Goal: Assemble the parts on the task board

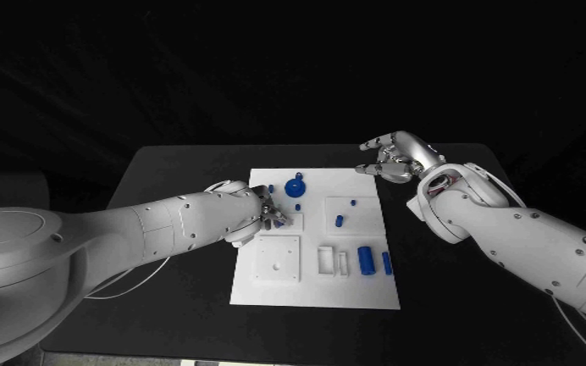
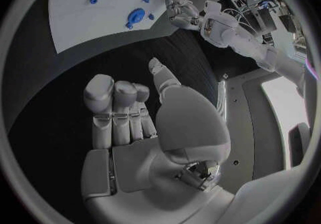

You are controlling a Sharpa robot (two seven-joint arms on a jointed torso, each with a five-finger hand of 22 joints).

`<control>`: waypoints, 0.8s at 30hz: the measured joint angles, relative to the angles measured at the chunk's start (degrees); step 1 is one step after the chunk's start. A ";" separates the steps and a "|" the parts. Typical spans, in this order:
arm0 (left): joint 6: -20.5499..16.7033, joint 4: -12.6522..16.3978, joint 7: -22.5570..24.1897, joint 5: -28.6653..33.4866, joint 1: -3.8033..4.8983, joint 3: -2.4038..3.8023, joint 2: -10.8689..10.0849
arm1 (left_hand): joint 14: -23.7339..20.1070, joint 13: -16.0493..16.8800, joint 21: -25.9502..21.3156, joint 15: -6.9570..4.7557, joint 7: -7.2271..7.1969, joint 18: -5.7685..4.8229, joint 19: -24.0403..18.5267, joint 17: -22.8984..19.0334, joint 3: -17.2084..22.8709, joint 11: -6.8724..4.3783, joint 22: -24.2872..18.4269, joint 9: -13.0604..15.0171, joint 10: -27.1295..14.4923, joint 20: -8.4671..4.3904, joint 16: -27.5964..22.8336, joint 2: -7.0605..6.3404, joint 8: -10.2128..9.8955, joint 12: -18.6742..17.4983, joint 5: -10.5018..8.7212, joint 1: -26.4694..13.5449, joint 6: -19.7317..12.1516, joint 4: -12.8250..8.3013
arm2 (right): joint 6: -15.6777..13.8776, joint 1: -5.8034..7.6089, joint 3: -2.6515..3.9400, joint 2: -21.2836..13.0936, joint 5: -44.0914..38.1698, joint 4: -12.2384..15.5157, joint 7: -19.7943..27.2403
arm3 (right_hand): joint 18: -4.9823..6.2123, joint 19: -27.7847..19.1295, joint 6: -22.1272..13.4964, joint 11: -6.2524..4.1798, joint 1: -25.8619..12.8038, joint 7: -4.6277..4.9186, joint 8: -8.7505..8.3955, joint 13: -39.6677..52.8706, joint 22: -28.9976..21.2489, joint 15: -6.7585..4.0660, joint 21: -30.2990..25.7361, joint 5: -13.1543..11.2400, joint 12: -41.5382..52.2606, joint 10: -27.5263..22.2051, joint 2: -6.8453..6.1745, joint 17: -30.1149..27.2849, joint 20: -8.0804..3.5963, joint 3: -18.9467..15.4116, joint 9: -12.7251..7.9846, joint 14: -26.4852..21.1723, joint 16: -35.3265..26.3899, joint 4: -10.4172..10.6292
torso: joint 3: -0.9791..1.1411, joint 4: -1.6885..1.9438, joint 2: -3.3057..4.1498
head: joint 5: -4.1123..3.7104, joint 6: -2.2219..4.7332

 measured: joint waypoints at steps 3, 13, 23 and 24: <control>0.05 -0.17 0.00 0.00 0.00 0.00 0.10 | 0.00 -0.05 0.00 0.00 0.00 0.00 0.00 -0.14 -0.09 0.00 0.00 0.02 0.00 0.00 0.00 0.00 0.00 0.00 0.00 0.00 0.00 -0.09 | 0.01 0.00 0.00 0.00 0.00 0.00 0.00 | 0.00 0.00 0.00 0.00 0.00 0.00 0.00 0.00 0.00 0.00 0.00 0.00 0.00 0.00 0.00 0.00 0.00 0.00 0.00 0.00 0.00 0.00 | -0.01 0.01 0.00 | -0.07 0.04; 0.38 -0.54 0.04 0.01 0.02 0.02 0.32 | 0.01 -0.14 -0.23 0.01 -0.01 0.00 0.21 -0.37 -0.43 0.00 -0.01 0.34 0.00 0.21 0.00 0.00 0.23 0.00 -0.01 0.00 0.00 -0.44 | 0.02 -0.03 0.00 0.05 0.00 -0.07 -0.02 | 0.00 0.00 0.00 0.00 0.00 0.00 0.00 0.00 -0.01 0.00 0.00 0.18 0.00 0.00 0.00 0.00 0.00 0.00 0.00 0.00 0.00 0.00 | -0.03 0.04 -0.01 | -0.18 0.10; 1.93 -0.88 -0.05 0.09 0.34 0.00 0.50 | -0.01 -0.35 -0.23 0.03 -0.03 0.00 0.21 -0.76 -0.84 0.00 -0.02 0.59 0.00 0.21 0.00 0.39 0.05 -0.21 -0.57 -0.21 -0.02 -0.99 | 0.12 -0.13 0.00 0.19 0.01 -0.22 -0.04 | 0.00 0.00 0.00 0.00 0.00 0.00 0.00 -0.01 -0.01 0.00 0.00 0.18 0.00 0.00 0.00 0.00 0.00 0.00 0.00 0.00 0.00 0.00 | -0.03 0.05 0.00 | -0.19 0.15; 2.20 -0.93 -0.08 0.10 0.39 -0.01 0.53 | -0.02 -0.35 -0.23 0.02 -0.02 0.01 0.21 -0.83 -0.77 0.00 -0.02 0.55 0.00 0.21 -0.18 0.39 0.05 -0.24 -0.57 -0.21 -0.02 -1.06 | 0.13 -0.14 0.00 0.21 0.01 -0.23 -0.05 | 0.00 0.00 0.00 0.00 0.00 0.00 0.00 -0.01 -0.01 0.00 0.00 0.18 0.00 0.00 0.00 0.00 0.00 0.00 0.00 0.00 0.00 0.00 | -0.03 0.05 0.00 | -0.19 0.15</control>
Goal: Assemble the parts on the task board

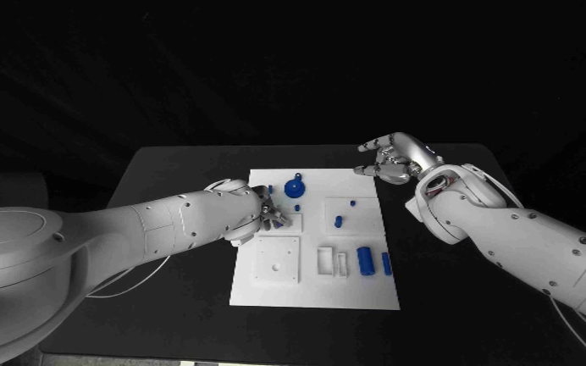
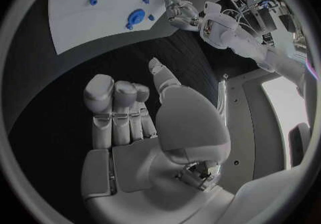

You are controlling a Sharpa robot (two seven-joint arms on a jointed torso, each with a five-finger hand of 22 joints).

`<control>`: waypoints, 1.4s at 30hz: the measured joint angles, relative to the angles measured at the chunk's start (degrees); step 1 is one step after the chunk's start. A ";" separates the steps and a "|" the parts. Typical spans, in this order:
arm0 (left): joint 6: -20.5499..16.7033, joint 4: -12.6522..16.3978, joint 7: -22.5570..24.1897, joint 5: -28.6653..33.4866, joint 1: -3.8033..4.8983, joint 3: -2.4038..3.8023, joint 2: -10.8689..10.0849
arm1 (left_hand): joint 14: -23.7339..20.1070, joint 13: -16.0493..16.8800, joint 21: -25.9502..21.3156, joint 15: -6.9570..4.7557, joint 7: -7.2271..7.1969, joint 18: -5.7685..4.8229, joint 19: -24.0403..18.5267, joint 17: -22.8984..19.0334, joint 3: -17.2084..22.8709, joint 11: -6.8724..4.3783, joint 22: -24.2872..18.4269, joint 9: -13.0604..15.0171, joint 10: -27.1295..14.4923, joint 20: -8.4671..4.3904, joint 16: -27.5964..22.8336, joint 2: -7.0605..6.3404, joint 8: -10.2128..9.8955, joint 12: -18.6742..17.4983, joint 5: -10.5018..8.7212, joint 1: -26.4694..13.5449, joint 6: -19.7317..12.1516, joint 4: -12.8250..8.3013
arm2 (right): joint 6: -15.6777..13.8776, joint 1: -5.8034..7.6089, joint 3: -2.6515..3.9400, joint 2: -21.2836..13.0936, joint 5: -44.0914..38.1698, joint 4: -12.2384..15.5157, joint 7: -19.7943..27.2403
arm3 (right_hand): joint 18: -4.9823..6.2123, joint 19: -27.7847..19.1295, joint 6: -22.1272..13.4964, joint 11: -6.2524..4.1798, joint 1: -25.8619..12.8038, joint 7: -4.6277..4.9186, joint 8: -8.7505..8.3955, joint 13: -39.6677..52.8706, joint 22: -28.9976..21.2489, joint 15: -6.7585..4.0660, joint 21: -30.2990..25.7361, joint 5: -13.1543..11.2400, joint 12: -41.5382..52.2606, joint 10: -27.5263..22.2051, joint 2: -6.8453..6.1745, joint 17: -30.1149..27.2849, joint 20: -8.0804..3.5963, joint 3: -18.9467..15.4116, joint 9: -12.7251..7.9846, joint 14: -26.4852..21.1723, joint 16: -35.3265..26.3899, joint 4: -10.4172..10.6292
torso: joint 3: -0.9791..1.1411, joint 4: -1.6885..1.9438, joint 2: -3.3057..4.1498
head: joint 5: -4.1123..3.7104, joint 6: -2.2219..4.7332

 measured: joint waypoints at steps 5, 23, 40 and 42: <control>1.89 -0.32 -0.16 0.03 0.37 0.00 0.26 | -0.28 -0.05 -0.12 -0.13 -0.01 0.00 0.00 -0.10 0.23 0.00 0.00 -0.07 0.00 0.00 -0.04 0.00 0.06 -0.03 -1.25 0.00 -0.01 -0.25 | 0.08 -0.04 0.00 0.13 0.00 -0.09 -0.01 | 0.00 0.00 0.00 0.00 0.00 0.00 0.00 0.00 0.00 0.00 0.00 0.00 0.00 0.00 0.00 0.00 0.00 0.00 0.00 0.00 0.00 0.00 | 0.00 0.01 -0.01 | -0.01 -0.02; 9.53 -2.65 -1.14 0.09 2.03 -0.07 2.12 | -0.29 -0.12 -0.23 -0.11 -0.12 0.00 -0.20 -0.26 -0.16 0.00 -0.01 -0.20 0.00 0.19 -0.04 0.37 0.03 -0.42 -2.33 0.37 -0.12 -0.94 | 0.32 -0.25 0.00 0.52 0.01 -0.35 -0.04 | 0.00 0.00 0.00 0.00 0.00 0.00 0.00 -0.01 -0.01 0.00 0.00 0.00 0.00 0.00 0.00 0.00 0.00 0.00 0.00 0.00 0.00 0.00 | 0.04 -0.05 -0.01 | -0.01 0.32; 11.41 -4.60 -2.21 -0.64 2.32 -0.06 3.74 | -0.29 -0.21 -0.23 -0.08 -0.21 0.00 -0.20 -0.44 -0.68 0.00 -0.02 0.14 0.00 0.19 -0.04 0.52 -0.39 -0.42 -4.55 0.52 -0.21 -1.52 | 0.44 -0.28 0.00 0.66 0.01 -0.42 -0.07 | 0.00 0.00 0.00 0.00 0.00 0.00 0.00 -0.01 -0.01 0.00 0.00 0.00 0.00 0.00 0.00 0.00 0.00 0.00 0.00 0.00 0.00 0.00 | 0.03 0.01 -0.01 | -0.16 0.46; 11.60 -5.00 -2.40 -0.85 2.35 -0.04 3.96 | -0.35 -0.32 -0.23 -0.01 -0.21 0.00 -0.20 -0.44 -0.92 0.00 0.00 0.14 0.00 0.19 -0.04 0.52 -0.73 -0.42 -4.75 0.52 -0.21 -1.78 | 0.45 -0.28 0.00 0.67 0.01 -0.42 -0.07 | 0.00 0.00 0.00 0.00 0.00 0.00 0.00 -0.01 -0.01 0.00 0.00 0.00 0.00 0.00 0.00 0.00 0.00 0.00 0.00 0.00 0.00 0.00 | 0.01 0.02 -0.02 | -0.14 0.47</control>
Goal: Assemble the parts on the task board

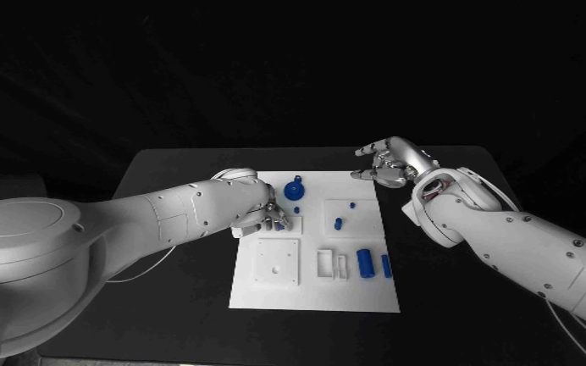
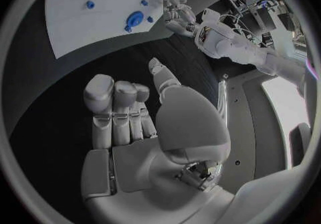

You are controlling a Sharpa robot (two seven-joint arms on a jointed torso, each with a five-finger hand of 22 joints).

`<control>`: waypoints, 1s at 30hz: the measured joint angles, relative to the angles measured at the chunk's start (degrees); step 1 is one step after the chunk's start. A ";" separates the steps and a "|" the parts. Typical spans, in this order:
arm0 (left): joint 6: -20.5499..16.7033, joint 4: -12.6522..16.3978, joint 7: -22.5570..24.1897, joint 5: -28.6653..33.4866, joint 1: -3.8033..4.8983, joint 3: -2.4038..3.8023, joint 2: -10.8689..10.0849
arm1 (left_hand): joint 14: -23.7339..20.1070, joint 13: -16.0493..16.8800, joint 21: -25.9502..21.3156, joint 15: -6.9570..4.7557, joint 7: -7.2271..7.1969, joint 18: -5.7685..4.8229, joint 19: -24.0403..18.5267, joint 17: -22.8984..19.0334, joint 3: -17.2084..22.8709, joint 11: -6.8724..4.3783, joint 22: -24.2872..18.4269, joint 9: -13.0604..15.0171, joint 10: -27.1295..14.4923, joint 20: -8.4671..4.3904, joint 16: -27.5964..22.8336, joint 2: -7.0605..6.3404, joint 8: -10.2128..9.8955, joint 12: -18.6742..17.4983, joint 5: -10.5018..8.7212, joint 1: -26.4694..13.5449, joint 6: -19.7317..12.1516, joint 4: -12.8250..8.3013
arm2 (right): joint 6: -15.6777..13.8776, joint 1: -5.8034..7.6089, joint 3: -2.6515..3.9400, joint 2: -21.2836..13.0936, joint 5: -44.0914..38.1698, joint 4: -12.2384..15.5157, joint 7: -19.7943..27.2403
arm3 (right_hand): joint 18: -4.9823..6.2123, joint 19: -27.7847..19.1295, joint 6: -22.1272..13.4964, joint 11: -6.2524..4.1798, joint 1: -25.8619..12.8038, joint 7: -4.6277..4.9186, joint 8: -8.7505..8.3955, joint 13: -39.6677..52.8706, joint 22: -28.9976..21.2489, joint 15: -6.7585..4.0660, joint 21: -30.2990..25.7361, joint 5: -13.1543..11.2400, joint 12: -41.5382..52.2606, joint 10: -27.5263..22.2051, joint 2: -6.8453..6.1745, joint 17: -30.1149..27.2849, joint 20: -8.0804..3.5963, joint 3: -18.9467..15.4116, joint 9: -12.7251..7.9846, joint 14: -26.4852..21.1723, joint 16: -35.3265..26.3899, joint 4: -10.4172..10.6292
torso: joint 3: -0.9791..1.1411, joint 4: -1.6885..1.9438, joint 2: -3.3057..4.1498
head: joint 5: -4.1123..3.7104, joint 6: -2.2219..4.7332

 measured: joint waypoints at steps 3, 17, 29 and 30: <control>0.24 -0.60 -0.32 -0.31 0.02 0.00 0.32 | -0.02 -0.21 0.00 -0.01 -0.01 0.00 0.00 0.03 -1.08 0.00 0.02 -0.38 0.00 0.00 0.00 0.48 -0.49 0.00 -0.01 0.26 -0.01 -0.18 | 0.02 0.00 0.00 0.03 0.00 0.00 -0.01 | 0.00 0.00 0.00 0.00 0.00 0.00 0.00 0.00 0.00 0.00 0.00 0.00 0.00 0.00 0.00 0.00 0.00 0.00 0.00 0.00 0.00 0.00 | -0.01 0.02 -0.01 | 0.03 0.01; 0.76 -3.00 -0.90 -0.62 0.01 0.03 1.49 | -0.26 -0.75 -0.24 -0.20 0.23 0.00 0.00 0.06 -4.55 0.21 0.01 -4.21 -0.21 0.00 -0.62 2.56 -3.46 0.00 -0.23 2.10 0.23 1.10 | 0.08 -0.01 0.00 0.15 0.01 0.02 -0.03 | 0.00 0.00 0.00 0.00 -0.03 0.00 0.00 0.00 0.00 0.00 0.00 0.00 0.00 0.00 -0.03 0.00 0.00 -0.14 0.00 0.00 0.00 0.14 | -0.04 0.01 -0.01 | 0.17 0.05; 1.21 -4.39 -0.61 -0.01 0.04 0.02 2.26 | -0.86 -1.10 -0.45 -0.23 0.41 0.00 0.00 -1.45 -5.93 0.21 0.00 -6.17 -0.20 0.00 -1.67 3.25 -3.88 -0.79 -0.24 2.80 0.42 2.46 | 0.10 -0.02 0.00 0.14 0.03 0.07 -0.05 | 0.00 0.00 0.00 0.00 -0.23 0.00 0.00 0.00 0.00 0.00 0.00 0.00 0.00 0.00 -0.23 0.00 0.00 -0.17 0.00 0.00 0.00 0.17 | -0.08 0.04 -0.01 | 0.05 0.12; 1.26 -4.46 -0.60 0.05 0.04 0.02 2.29 | -0.86 -1.10 -0.45 -0.23 0.41 0.00 0.00 -1.51 -6.14 0.21 0.00 -6.24 -0.20 0.00 -1.67 3.55 -3.88 -0.79 -0.24 3.11 0.42 2.67 | 0.10 -0.02 0.00 0.13 0.03 0.07 -0.05 | 0.00 0.00 0.00 0.00 -0.23 0.00 0.00 0.00 0.00 0.00 0.00 0.00 0.00 0.00 -0.23 0.00 0.00 -0.17 0.00 0.00 0.00 0.17 | -0.08 0.04 -0.01 | 0.05 0.12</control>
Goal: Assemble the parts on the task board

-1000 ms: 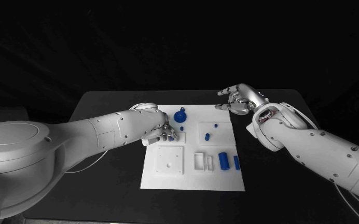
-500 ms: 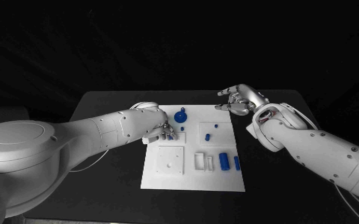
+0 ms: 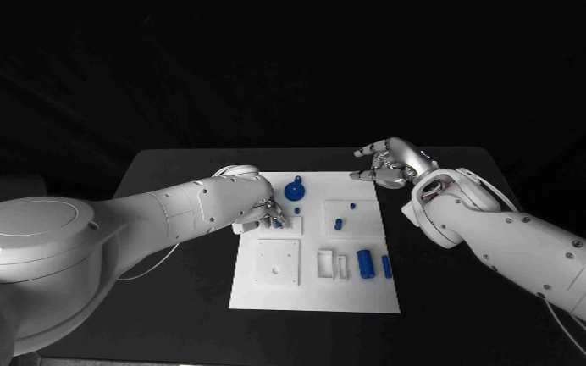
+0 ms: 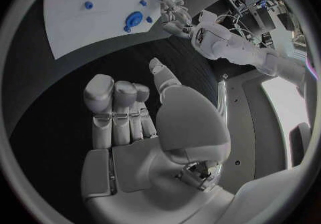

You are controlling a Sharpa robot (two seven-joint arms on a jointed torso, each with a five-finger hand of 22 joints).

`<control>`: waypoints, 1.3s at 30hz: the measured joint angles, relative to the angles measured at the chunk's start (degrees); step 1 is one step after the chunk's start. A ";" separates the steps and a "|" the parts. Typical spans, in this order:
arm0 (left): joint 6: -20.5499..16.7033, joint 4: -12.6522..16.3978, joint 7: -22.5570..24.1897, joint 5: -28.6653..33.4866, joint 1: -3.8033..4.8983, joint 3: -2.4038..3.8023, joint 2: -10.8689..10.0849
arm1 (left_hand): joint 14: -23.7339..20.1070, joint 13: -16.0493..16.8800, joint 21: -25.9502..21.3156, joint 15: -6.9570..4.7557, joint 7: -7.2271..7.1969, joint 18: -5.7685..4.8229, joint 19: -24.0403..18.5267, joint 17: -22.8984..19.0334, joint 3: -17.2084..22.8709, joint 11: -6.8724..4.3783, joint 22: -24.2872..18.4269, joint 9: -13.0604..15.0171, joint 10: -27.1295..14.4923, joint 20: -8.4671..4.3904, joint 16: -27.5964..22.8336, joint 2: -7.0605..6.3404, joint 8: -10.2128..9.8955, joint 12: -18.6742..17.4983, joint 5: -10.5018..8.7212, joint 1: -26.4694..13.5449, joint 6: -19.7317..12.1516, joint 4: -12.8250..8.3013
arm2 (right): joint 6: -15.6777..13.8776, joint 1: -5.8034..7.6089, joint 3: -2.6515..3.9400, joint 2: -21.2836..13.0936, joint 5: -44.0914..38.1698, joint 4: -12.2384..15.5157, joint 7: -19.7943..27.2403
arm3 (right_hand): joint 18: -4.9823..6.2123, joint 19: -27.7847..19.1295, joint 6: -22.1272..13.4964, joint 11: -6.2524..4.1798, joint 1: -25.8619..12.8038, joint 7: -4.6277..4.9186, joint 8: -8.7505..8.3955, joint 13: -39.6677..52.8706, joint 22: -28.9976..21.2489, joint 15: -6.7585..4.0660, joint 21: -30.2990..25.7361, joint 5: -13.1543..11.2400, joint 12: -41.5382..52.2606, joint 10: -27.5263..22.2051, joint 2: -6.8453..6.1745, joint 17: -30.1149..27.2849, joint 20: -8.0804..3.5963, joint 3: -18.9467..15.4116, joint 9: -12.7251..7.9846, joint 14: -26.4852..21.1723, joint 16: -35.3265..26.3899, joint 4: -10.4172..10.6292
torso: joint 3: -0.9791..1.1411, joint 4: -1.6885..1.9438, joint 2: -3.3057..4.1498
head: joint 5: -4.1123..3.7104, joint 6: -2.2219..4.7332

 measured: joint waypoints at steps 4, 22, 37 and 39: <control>0.21 -0.27 0.05 0.21 0.00 0.00 0.16 | -0.01 0.00 -0.25 0.01 -0.04 0.00 0.00 -0.29 -0.27 0.00 0.00 -0.72 0.00 0.00 -0.06 -0.28 0.01 -0.33 -0.03 0.39 0.04 0.50 | 0.00 -0.01 0.00 -0.01 0.01 0.01 -0.01 | 0.00 0.00 0.00 0.00 0.00 0.00 0.00 0.00 0.00 0.00 0.00 0.00 0.00 0.00 0.00 0.00 0.00 0.00 0.00 0.00 0.00 0.00 | 0.02 -0.01 0.00 | 0.04 0.02; -1.01 6.86 1.11 3.27 0.03 0.93 -5.77 | -0.55 0.10 -0.75 0.13 -0.41 0.00 0.00 -1.01 -0.45 0.01 -0.01 -2.99 0.00 0.00 -0.49 -1.43 -0.11 -0.82 -0.44 2.17 -0.20 0.15 | 0.07 -0.61 -0.01 -0.65 0.30 0.63 0.08 | 0.00 0.00 0.00 0.00 0.00 0.00 0.00 0.00 0.00 0.00 0.00 0.03 0.00 0.00 0.00 0.00 0.00 0.01 0.00 0.00 0.00 0.33 | -0.07 0.13 -0.09 | -0.35 0.34; -2.97 18.42 6.11 13.99 2.71 4.83 -14.93 | -0.62 -0.07 -1.42 0.21 -0.43 0.00 0.00 -1.41 -0.77 0.01 -0.02 -2.60 0.00 0.00 -1.12 -1.13 0.12 -1.70 -0.19 2.02 -0.23 -0.17 | 0.27 -1.37 0.00 -1.88 1.02 3.36 1.53 | 0.00 0.00 2.74 0.01 0.00 -0.25 0.00 0.09 0.04 0.00 0.00 0.92 0.00 0.01 0.00 0.00 0.00 0.79 0.01 0.00 0.00 -1.53 | -0.26 0.38 -0.24 | -0.21 1.13; -3.05 19.29 7.38 15.28 2.82 4.88 -15.70 | -0.62 -0.16 -1.61 0.22 -0.45 0.00 0.00 -1.48 -0.77 0.01 -0.02 -2.53 -0.01 0.00 -1.12 -1.13 0.14 -1.70 -0.19 2.02 -0.24 -0.17 | 0.41 -1.58 0.00 -2.04 1.20 3.84 2.01 | 0.00 0.00 3.68 0.01 0.03 -0.32 0.00 0.16 0.04 0.00 0.00 1.40 0.00 0.02 0.02 0.00 0.00 0.85 0.08 0.00 0.00 -2.30 | -0.26 0.36 -0.23 | -0.21 1.33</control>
